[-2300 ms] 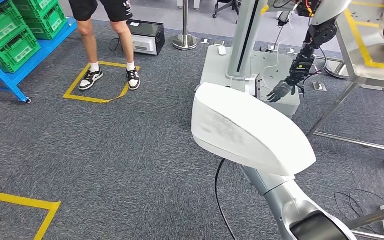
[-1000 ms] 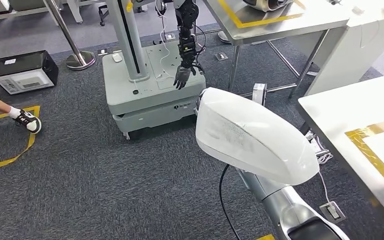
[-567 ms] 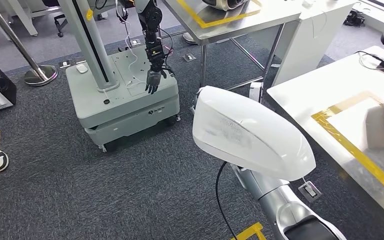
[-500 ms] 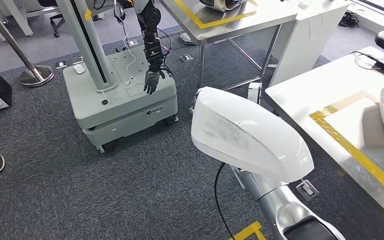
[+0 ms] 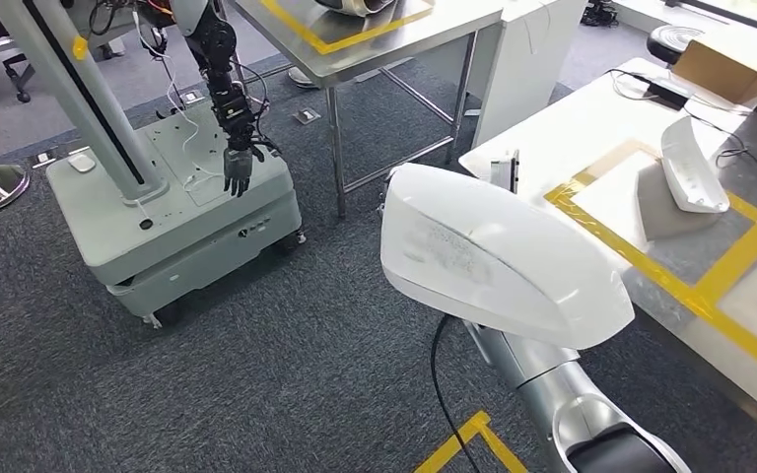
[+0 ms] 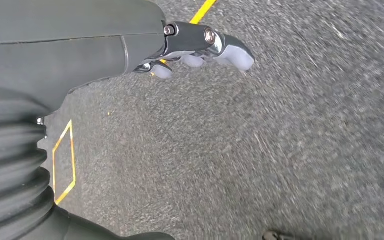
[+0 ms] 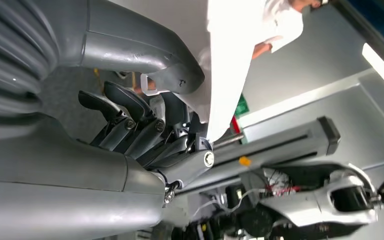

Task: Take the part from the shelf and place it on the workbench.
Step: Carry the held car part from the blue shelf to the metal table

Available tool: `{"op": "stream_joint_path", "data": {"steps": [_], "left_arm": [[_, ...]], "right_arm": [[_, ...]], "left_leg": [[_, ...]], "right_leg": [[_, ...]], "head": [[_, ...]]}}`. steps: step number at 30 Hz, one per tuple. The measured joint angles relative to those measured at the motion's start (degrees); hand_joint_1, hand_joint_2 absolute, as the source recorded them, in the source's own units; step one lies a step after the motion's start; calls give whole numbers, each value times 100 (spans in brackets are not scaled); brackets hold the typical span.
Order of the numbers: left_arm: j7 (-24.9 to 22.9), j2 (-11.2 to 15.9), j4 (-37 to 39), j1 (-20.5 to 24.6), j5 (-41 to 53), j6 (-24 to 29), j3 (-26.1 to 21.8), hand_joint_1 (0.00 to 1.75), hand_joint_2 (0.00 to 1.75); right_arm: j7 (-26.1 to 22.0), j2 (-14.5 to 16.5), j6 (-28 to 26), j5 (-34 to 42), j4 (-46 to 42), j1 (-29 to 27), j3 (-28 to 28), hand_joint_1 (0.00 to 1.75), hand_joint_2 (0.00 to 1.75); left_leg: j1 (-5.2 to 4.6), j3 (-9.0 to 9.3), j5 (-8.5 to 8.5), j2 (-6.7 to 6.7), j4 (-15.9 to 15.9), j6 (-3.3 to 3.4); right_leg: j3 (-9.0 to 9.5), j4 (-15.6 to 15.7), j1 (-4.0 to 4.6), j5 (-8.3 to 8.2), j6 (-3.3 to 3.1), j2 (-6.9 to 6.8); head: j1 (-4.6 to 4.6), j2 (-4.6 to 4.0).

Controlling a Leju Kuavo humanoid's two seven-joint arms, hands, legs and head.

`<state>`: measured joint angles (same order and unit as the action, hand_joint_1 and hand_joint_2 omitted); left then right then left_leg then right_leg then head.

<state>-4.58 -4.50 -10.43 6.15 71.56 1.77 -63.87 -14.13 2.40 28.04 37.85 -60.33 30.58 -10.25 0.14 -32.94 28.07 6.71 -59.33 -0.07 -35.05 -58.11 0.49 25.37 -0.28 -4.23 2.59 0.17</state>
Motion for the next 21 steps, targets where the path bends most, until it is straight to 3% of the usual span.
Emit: {"op": "stream_joint_path", "data": {"steps": [1, 3, 5, 7, 8, 9, 11, 13, 15, 16, 18, 20, 21], "left_arm": [[-7, -29, 2, 8, -7, 0, -1, 0, 175], [-21, -82, 8, 19, -9, 0, -2, 0, 175], [-22, -96, 13, 9, -6, -5, -2, 0, 175], [-18, -98, 15, -3, 6, -28, -2, 0, 175], [-4, -100, 15, -4, 5, -40, -2, 0, 175], [25, -102, 15, 0, -15, -48, -3, 0, 175], [98, -108, 15, 25, -126, -49, -20, 0, 175], [113, -112, 16, 66, -254, -51, -72, 0, 175], [49, -120, 16, 89, -302, -56, -118, 0, 175], [9, -127, 16, 85, -298, -58, -129, 0, 175], [-52, -146, 16, 49, -267, -61, -134, 0, 175], [-94, -158, 18, -9, -244, -60, -137, 0, 175], [-108, -161, 19, -35, -244, -59, -138, 0, 175]], "right_arm": [[57, -15, -35, -4, -71, 23, 0, 175, 175], [149, -35, -103, -14, -174, 62, -1, 175, 175], [178, -21, -131, -32, -188, 71, -5, 175, 175], [203, -15, -181, -66, -185, 59, -17, 175, 175], [208, -14, -204, -82, -183, 60, -27, 175, 175], [207, -13, -223, -93, -182, 71, -39, 175, 175], [200, -4, -259, -93, -176, 141, -59, 175, 175], [212, 7, -286, -65, -157, 265, -67, 175, 175], [262, 1, -292, -44, -134, 361, -68, 175, 175], [290, -11, -292, -42, -126, 387, -69, 175, 175], [326, -35, -293, -40, -113, 446, -72, 175, 175], [321, -44, -294, -19, -72, 515, -78, 175, 175], [307, -55, -292, -2, -35, 533, -80, 175, 175]], "left_leg": [[4, 8, 42, -5, -30, -49], [34, -92, 263, -238, -347, -136], [51, -420, 606, -568, -1077, -177], [58, -682, 713, -646, -1570, -201], [64, -673, 602, -657, -1509, -205], [78, -561, 405, -691, -1235, -211], [124, -233, 71, -947, -476, -227], [141, -70, -13, -1132, -111, -190], [121, -66, -20, -1035, -106, -94], [118, -66, -38, -963, -92, -47], [116, -70, -70, -811, -58, 43], [80, -85, -73, -652, -53, 98], [61, -91, -69, -573, -54, 111]], "right_leg": [[17, 29, -12, -28, -36, 101], [37, 81, -55, -76, -115, 323], [37, 83, -75, -87, -136, 466], [33, 66, -83, -85, -133, 632], [32, 51, -90, -82, -126, 713], [30, 30, -102, -75, -111, 794], [-1, -38, -122, -51, -45, 944], [-72, -78, -137, -61, 52, 1085], [-123, -49, -157, -112, 143, 1221], [-141, -55, -158, -114, 174, 1208], [-291, -338, -134, 60, 211, 922], [-630, -1066, -111, 435, 222, 560], [-797, -1437, -111, 584, 223, 492]], "head": [[-7, 0], [-21, 0], [-41, 0], [-49, 0], [-49, 0], [-49, 0], [-51, -1], [-54, -1], [-55, 0], [-54, 0], [-22, 0], [9, 0], [9, -1]]}}
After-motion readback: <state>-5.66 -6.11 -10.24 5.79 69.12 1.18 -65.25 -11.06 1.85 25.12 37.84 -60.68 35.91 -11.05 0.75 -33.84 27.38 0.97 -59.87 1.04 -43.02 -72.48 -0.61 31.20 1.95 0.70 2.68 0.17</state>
